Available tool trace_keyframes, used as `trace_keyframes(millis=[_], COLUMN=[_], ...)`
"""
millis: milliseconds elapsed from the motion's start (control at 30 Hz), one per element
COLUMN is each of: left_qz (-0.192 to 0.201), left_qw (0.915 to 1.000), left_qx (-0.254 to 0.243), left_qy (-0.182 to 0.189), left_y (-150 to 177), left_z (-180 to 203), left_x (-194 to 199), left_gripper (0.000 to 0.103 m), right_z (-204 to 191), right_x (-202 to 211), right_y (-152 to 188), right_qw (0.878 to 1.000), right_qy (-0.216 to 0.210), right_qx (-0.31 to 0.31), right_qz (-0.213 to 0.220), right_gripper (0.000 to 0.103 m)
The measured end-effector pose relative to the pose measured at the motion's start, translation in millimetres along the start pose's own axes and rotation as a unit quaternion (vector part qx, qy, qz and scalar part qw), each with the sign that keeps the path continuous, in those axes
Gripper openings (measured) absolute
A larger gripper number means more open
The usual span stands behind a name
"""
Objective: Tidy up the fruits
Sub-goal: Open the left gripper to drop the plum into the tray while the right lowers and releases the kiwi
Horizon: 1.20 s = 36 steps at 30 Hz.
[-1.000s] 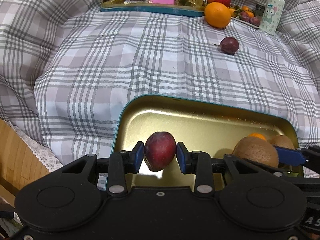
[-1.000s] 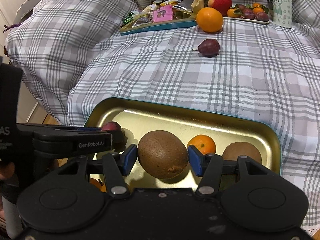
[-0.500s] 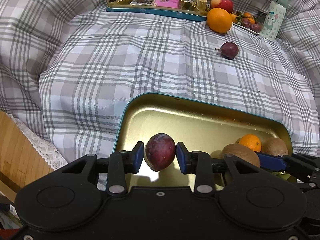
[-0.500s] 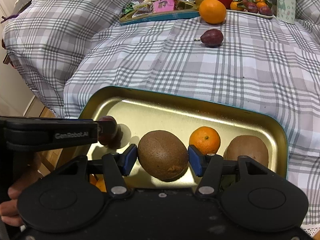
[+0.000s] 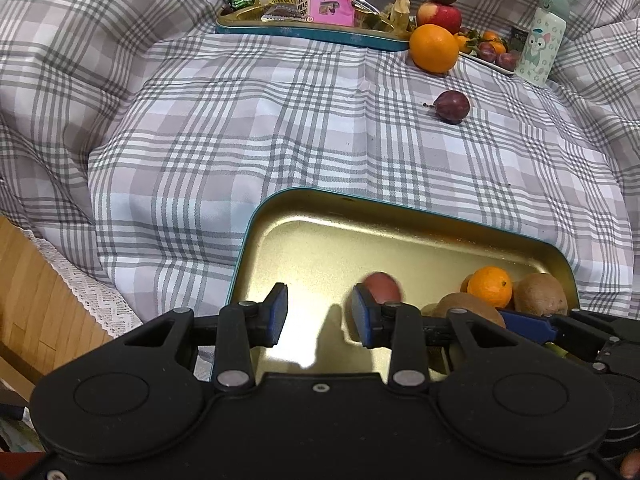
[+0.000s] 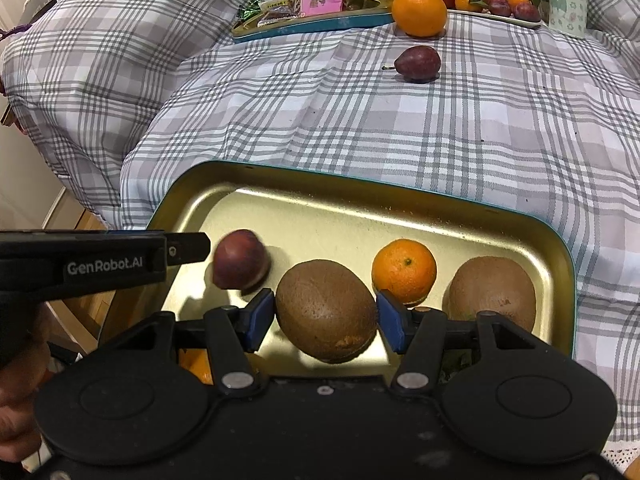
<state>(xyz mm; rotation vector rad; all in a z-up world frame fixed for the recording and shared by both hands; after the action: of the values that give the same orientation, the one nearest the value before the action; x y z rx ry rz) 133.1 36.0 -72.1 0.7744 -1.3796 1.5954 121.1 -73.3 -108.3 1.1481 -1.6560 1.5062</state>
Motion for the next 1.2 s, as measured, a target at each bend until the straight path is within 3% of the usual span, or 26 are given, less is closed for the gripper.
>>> trace_keyframes(millis=[1200], left_qz=[0.031], left_qw=[0.9983], left_qx=[-0.031], left_qy=[-0.039], left_y=[28], left_z=[28], left_x=[36], left_gripper=[0.044], right_z=[26], right_x=[66], right_y=[24], right_qw=[0.998], right_qy=[0.020], right_qx=[-0.016], right_qz=[0.058], right_gripper=[0.059])
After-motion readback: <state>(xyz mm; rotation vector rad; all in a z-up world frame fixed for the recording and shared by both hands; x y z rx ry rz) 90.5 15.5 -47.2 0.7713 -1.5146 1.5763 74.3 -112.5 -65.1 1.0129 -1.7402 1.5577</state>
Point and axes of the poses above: each gripper's, at about its wrist camera, not at the fingertips, and x roughly against the way its jaws point, z to its right, y to its underside, the point moved 7 cm from there along -x, roughly the way its jaws point, and after that the axes turned 7 degrees about y, right-handed, at the moved point
